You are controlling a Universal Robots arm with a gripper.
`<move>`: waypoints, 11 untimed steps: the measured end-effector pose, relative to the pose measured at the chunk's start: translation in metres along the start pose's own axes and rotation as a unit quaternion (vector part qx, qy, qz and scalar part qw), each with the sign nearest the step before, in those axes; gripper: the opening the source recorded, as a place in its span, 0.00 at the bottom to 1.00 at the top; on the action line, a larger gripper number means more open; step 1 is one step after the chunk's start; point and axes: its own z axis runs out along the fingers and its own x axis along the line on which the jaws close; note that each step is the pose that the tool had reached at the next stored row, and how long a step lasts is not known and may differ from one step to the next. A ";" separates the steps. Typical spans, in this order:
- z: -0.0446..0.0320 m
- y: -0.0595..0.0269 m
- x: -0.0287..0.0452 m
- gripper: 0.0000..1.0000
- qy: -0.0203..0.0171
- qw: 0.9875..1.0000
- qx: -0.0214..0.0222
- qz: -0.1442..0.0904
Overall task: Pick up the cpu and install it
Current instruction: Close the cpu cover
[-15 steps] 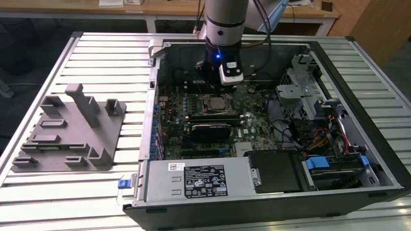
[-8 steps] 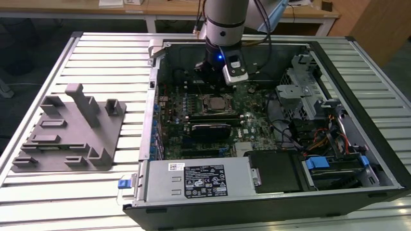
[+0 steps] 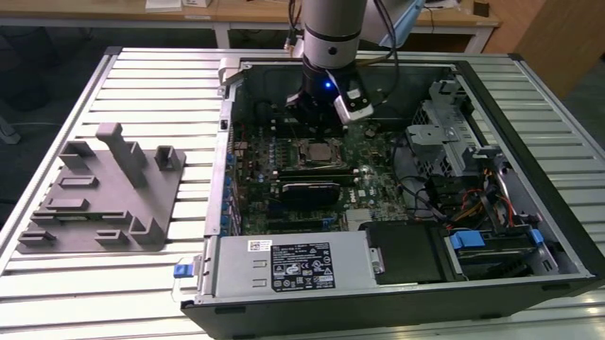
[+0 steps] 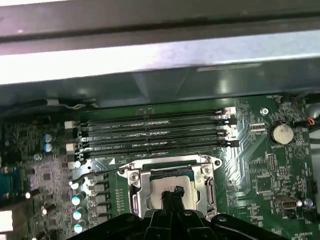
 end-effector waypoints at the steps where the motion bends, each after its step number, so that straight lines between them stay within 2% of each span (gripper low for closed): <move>1: 0.0000 0.0000 0.0000 0.11 0.000 1.000 0.000 -0.001; 11: 0.0013 -0.0025 -0.0002 0.11 0.000 1.000 0.000 -0.001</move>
